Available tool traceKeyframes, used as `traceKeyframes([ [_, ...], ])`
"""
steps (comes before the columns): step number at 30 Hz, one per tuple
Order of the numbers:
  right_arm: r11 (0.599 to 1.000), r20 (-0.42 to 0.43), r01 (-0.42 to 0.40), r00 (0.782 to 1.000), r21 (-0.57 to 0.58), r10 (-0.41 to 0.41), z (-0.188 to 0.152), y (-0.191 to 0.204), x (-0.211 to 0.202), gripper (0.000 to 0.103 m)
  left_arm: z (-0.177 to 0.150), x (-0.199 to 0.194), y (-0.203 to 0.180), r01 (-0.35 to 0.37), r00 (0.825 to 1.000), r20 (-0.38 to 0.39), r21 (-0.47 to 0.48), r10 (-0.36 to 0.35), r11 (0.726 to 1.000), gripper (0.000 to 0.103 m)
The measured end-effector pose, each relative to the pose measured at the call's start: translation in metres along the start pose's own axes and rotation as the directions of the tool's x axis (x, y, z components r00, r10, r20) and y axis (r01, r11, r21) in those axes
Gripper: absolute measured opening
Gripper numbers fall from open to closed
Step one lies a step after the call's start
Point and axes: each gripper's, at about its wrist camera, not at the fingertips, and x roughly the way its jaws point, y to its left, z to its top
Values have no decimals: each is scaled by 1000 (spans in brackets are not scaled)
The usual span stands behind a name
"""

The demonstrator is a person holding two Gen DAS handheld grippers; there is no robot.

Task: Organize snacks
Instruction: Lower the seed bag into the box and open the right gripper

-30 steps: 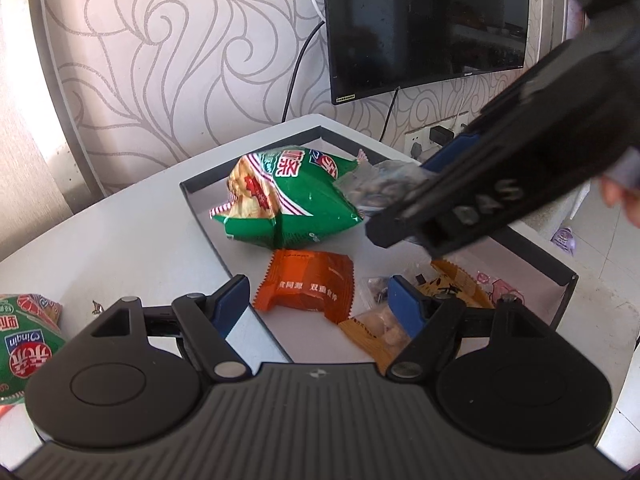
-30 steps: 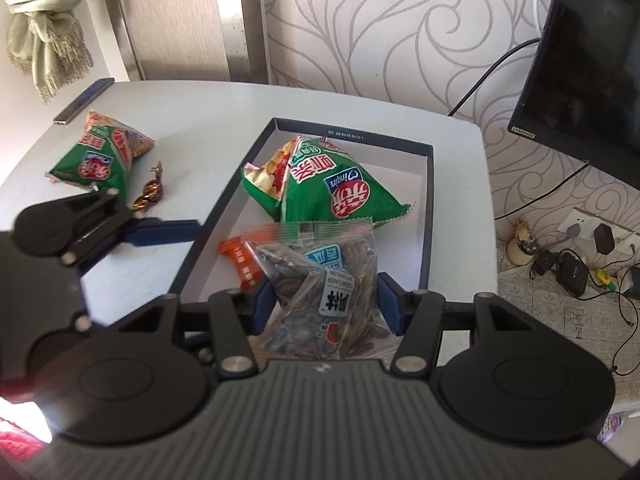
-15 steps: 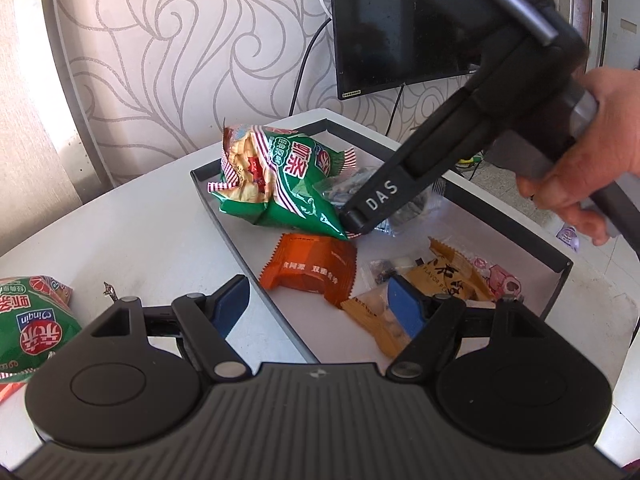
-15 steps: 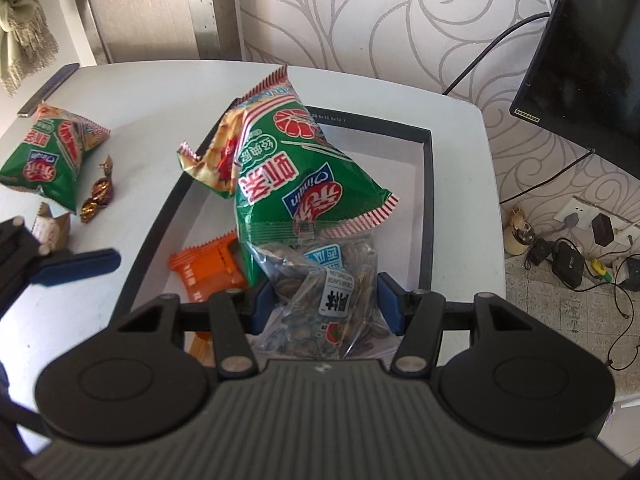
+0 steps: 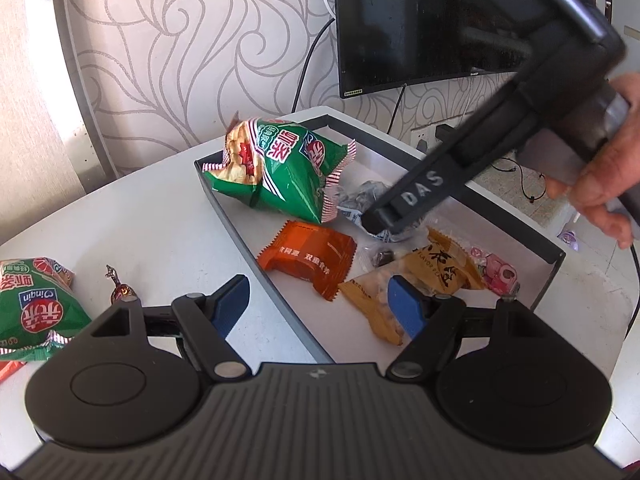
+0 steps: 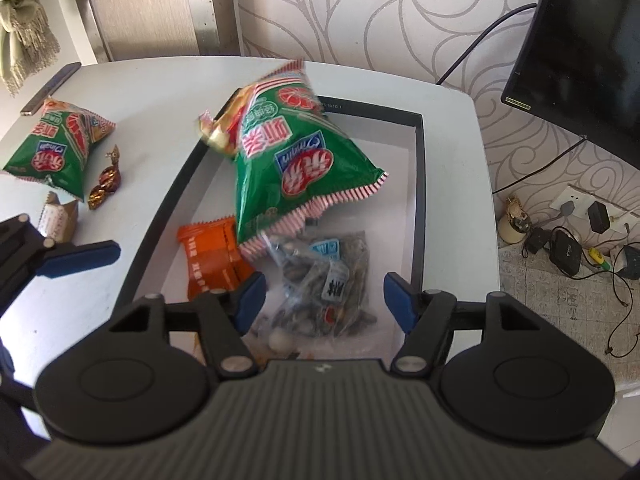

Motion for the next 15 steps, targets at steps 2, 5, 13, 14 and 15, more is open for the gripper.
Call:
traceKeyframes([
  [2,1000,1,-2,1000,13,2,-5,1,-4,67,-2,-3,1,4,1000,1,-5,-4,1000,80],
  [5,1000,13,-1,1000,23,1,-12,6,-13,67,-6,-9,4,3,1000,12,-11,-3,1000,80],
  [13,999,92,-11,996,53,6,-22,30,-52,67,-21,-42,25,-80,994,79,-5,80,997,81],
  [14,998,105,-11,994,58,5,-23,34,-58,67,-24,-46,29,-108,990,87,-5,108,994,82],
  [15,998,115,-15,993,65,8,-24,38,-63,67,-28,-50,34,-135,986,94,-11,136,991,85],
])
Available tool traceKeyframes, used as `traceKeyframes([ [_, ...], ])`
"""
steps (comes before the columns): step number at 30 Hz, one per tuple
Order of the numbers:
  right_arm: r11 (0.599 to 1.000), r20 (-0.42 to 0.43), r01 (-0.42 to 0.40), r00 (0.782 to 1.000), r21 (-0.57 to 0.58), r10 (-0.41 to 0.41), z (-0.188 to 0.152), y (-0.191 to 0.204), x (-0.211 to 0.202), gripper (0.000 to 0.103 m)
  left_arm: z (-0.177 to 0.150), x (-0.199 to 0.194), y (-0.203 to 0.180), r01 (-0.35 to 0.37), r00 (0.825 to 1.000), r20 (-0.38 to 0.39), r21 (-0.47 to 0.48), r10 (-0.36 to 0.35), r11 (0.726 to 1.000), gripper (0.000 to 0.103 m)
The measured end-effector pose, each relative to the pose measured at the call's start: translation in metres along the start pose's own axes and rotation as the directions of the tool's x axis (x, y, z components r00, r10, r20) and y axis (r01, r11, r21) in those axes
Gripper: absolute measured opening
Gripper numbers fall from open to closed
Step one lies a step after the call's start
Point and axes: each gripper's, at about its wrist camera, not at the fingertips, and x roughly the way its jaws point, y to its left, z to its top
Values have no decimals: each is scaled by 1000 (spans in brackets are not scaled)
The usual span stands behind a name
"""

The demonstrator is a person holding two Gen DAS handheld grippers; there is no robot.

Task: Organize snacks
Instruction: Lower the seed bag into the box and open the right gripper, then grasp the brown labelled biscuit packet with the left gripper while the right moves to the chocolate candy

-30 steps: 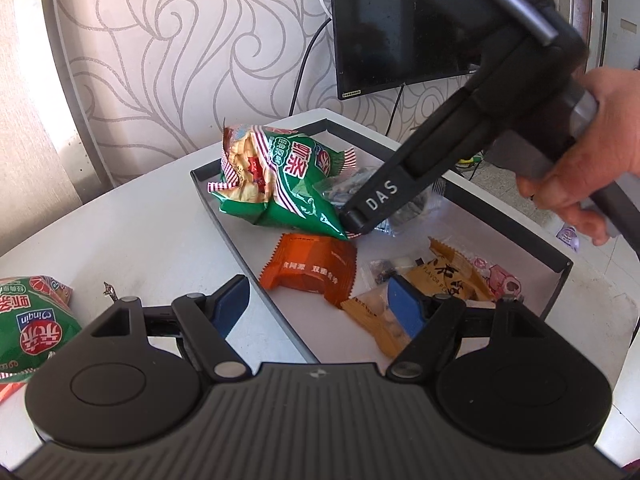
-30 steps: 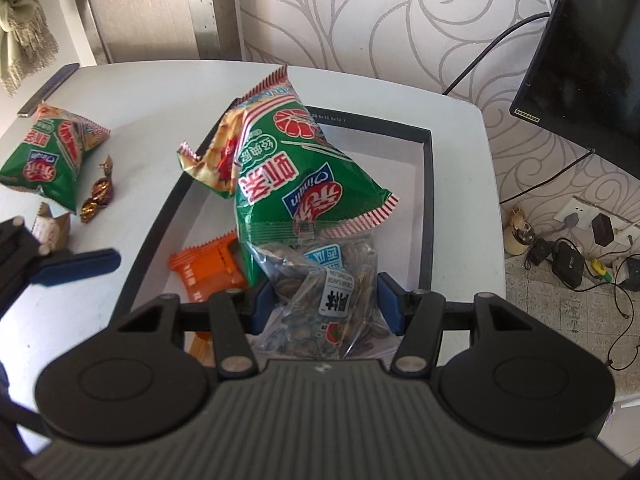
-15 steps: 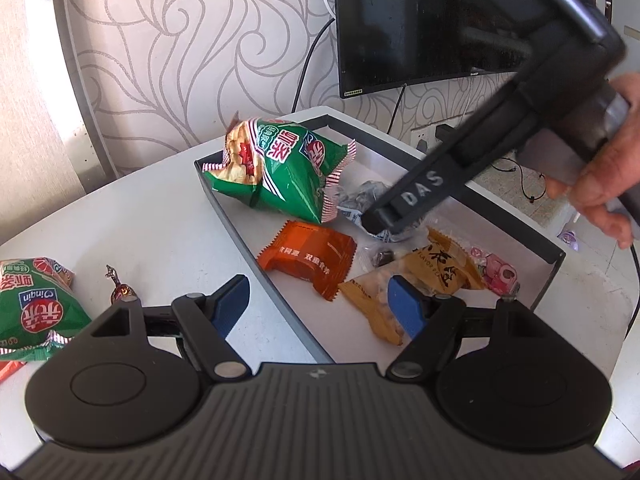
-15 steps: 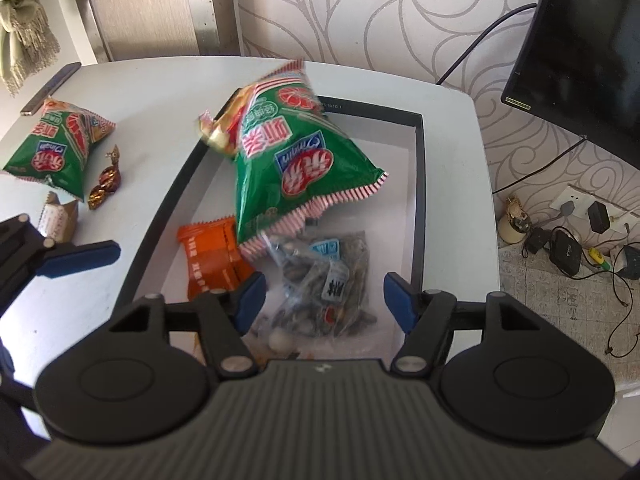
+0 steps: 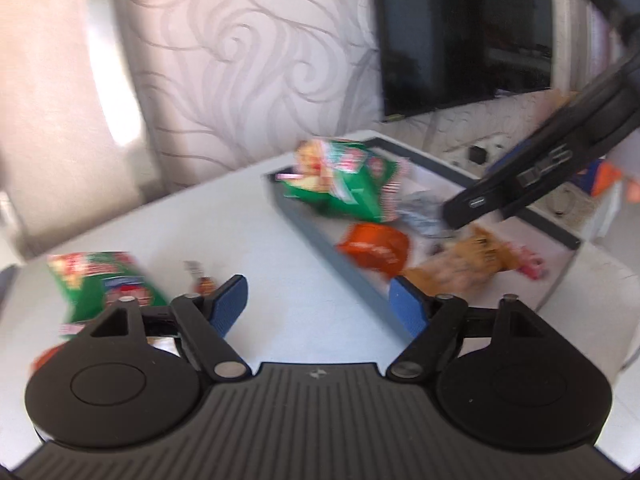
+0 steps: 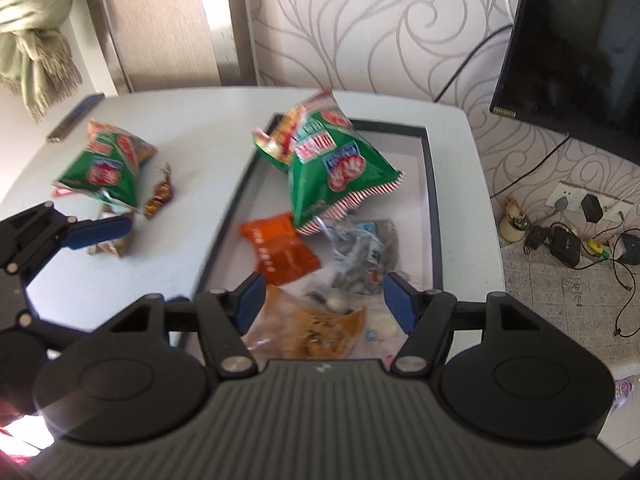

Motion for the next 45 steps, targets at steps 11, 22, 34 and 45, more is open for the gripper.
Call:
traceKeyframes([
  [11,995,30,-61,998,-73,63,5,59,-25,67,-37,15,58,-171,979,-134,-158,150,973,89],
  [22,988,10,-58,998,-146,60,8,74,-29,67,-41,46,74,-164,976,-176,-235,124,958,89],
  [34,969,-15,-149,989,-198,149,22,108,4,66,-42,36,79,-52,989,-147,-218,20,975,55],
  [45,955,-58,-194,981,-225,186,32,137,42,54,-60,15,101,-84,984,-174,-227,44,970,52],
])
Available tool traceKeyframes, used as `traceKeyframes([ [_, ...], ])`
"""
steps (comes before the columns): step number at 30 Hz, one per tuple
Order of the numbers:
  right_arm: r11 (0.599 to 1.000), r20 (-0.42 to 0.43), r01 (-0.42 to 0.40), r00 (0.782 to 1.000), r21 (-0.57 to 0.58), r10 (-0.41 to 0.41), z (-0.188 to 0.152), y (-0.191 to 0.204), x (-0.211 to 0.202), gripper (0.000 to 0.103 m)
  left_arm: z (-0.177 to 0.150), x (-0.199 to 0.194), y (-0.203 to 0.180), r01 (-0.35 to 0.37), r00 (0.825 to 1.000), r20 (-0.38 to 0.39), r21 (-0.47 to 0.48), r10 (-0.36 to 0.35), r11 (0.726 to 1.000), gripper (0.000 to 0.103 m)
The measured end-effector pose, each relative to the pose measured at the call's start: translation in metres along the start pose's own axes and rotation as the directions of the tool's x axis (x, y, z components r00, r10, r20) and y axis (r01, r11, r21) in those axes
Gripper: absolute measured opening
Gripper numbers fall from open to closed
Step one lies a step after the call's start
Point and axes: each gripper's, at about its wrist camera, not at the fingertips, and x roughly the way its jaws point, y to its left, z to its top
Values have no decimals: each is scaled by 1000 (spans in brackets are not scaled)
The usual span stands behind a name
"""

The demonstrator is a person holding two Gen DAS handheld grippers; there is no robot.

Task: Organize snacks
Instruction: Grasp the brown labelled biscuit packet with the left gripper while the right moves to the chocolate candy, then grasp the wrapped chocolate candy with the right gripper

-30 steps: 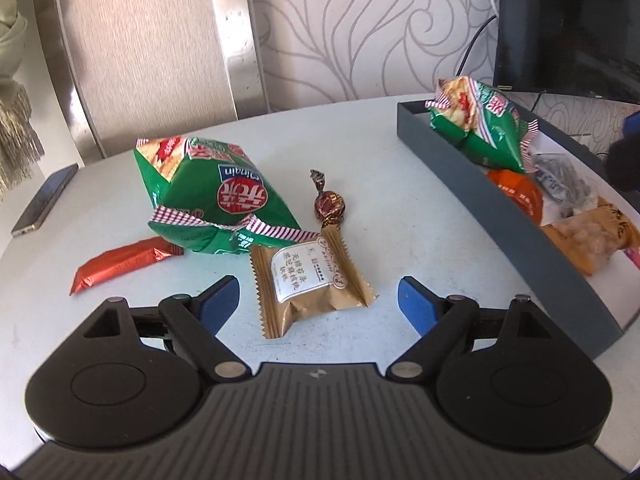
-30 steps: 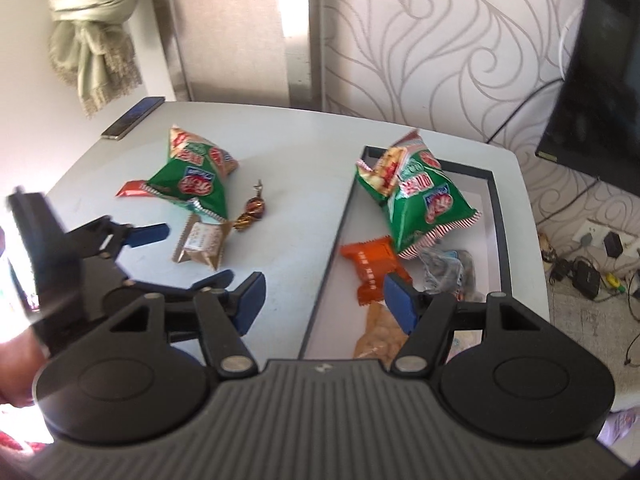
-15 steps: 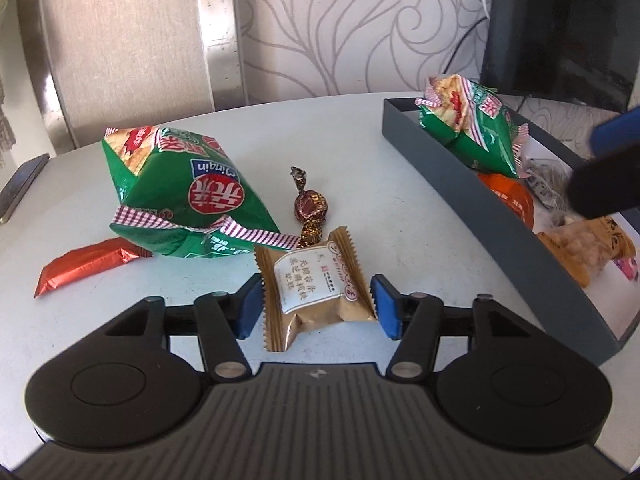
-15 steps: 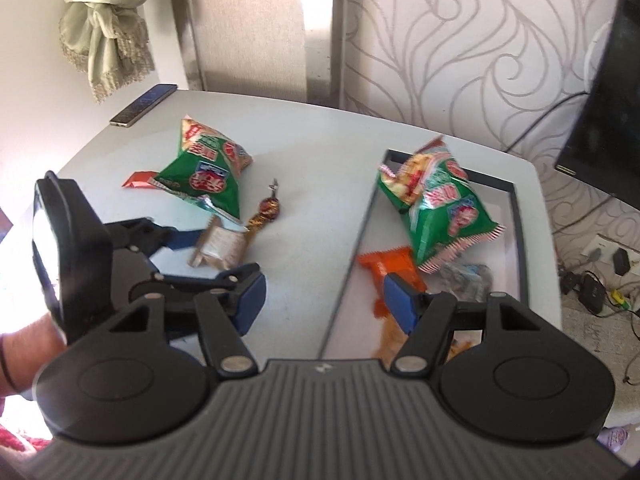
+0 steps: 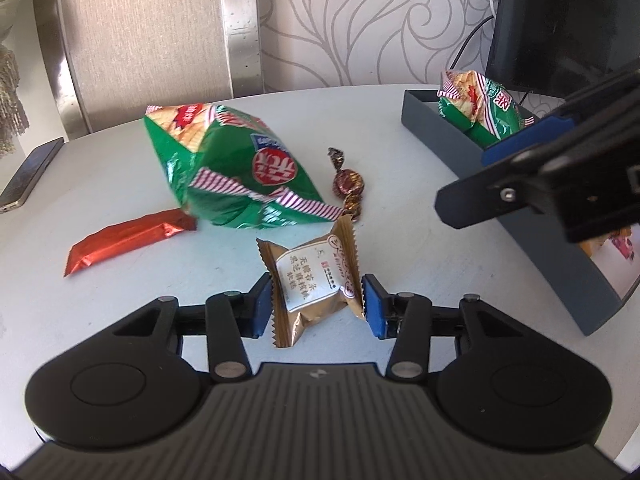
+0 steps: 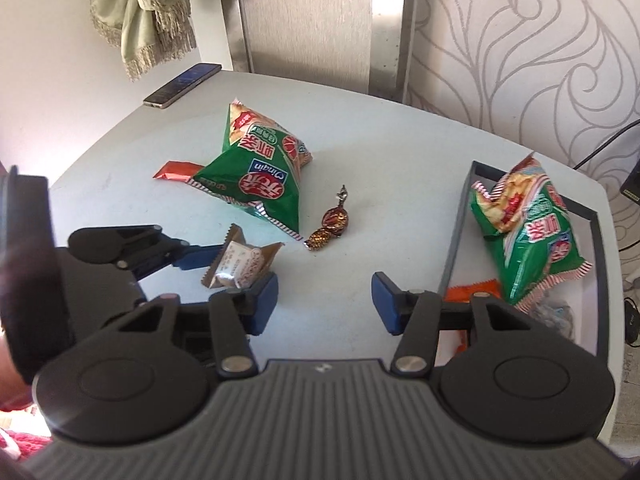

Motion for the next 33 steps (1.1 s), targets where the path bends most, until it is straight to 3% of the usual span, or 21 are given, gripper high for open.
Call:
traceKeyframes([
  [17,999,-56,-10,998,34,12,6,15,43,54,-22,-22,52,-71,997,-21,-64,70,995,53],
  [33,987,-29,99,995,130,-96,24,-9,83,54,-35,-39,82,-117,993,-41,-120,112,986,56],
])
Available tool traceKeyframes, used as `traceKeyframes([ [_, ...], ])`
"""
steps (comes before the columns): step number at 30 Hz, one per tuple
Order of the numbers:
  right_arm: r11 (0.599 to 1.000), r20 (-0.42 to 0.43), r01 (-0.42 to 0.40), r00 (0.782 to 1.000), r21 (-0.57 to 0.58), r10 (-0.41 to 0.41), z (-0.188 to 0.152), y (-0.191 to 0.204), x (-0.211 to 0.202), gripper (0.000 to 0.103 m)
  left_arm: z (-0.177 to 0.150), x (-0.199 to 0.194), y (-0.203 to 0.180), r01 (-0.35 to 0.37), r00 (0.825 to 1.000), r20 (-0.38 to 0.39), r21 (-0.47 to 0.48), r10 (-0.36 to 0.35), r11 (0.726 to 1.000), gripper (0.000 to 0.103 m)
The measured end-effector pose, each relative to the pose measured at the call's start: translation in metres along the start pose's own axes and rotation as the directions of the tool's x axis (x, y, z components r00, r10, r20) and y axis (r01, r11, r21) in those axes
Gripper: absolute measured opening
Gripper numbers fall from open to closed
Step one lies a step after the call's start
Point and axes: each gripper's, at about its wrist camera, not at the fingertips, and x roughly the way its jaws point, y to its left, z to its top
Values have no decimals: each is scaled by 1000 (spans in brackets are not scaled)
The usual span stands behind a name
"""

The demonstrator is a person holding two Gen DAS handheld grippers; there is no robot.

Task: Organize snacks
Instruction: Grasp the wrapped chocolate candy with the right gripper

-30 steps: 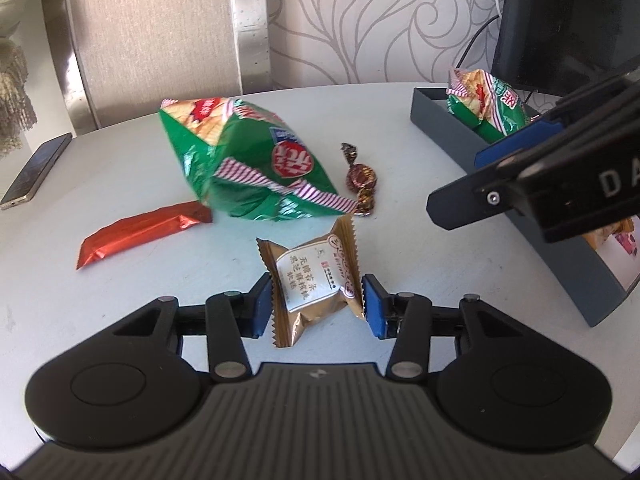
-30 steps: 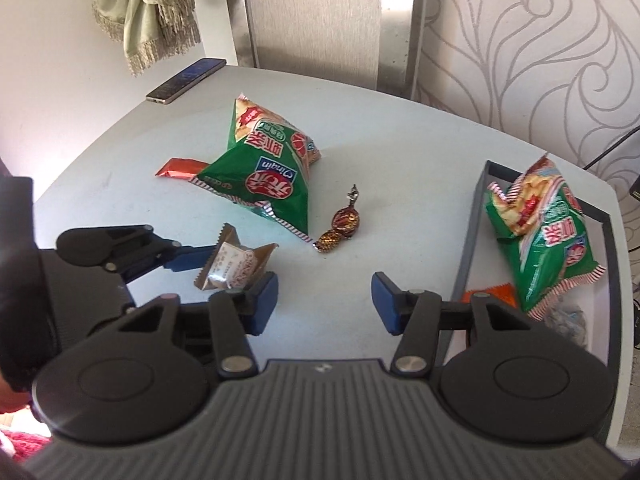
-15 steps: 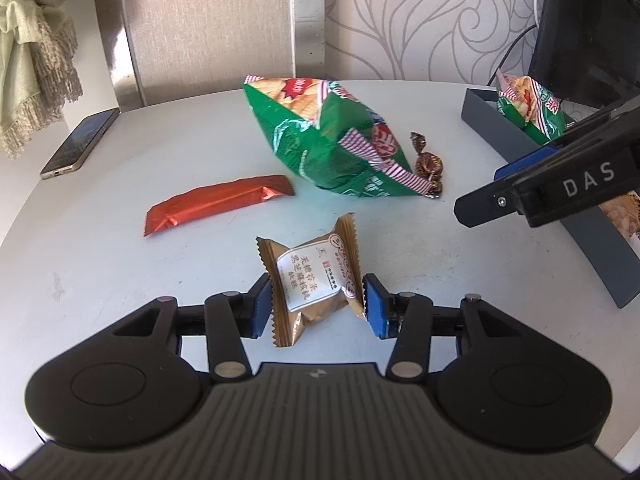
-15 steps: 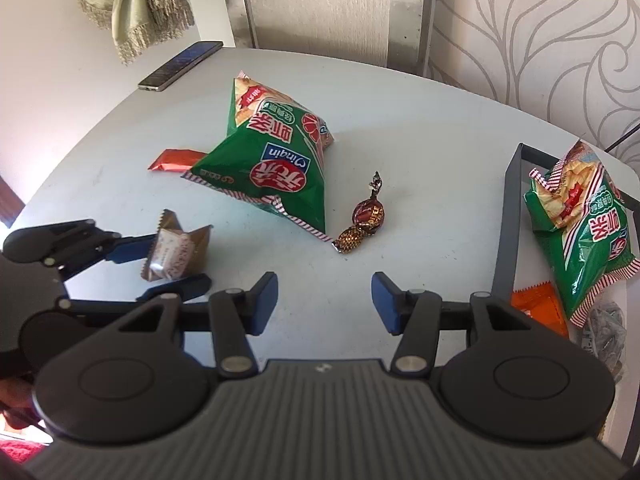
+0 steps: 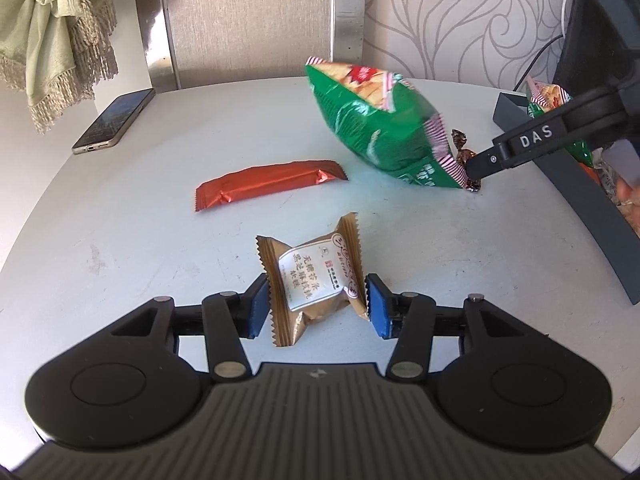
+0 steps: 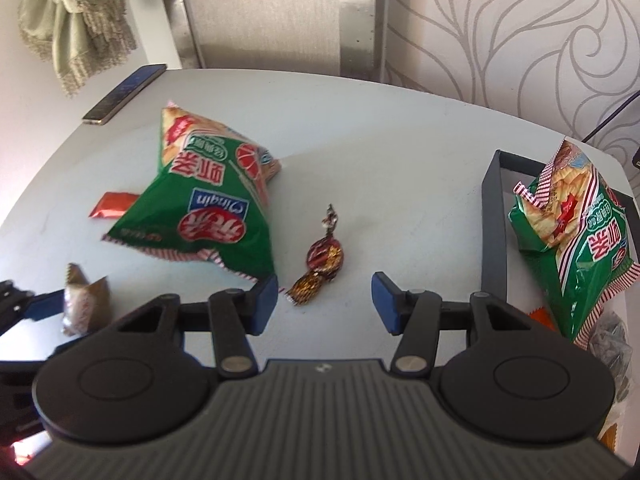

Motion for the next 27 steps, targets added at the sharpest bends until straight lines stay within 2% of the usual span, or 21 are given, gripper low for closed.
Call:
traceKeyframes([
  [3,1000,-7,5,1000,-9,-6,8,-1,11,54,-1,-1,0,-4,1000,0,-1,4,1000,57],
  [5,1000,-15,8,1000,-26,-8,12,1,18,44,-1,-1,0,-7,1000,-1,-2,7,1000,57],
  [11,995,-21,-15,1000,-102,13,10,9,22,27,-1,-1,0,-10,1000,-1,-1,10,1000,59],
  [20,994,-22,-45,999,-100,43,-11,10,4,26,-1,1,1,2,1000,6,10,-2,1000,59],
  [27,994,15,-69,997,-89,70,-28,20,-28,26,-2,-1,0,47,999,9,47,-47,998,51],
])
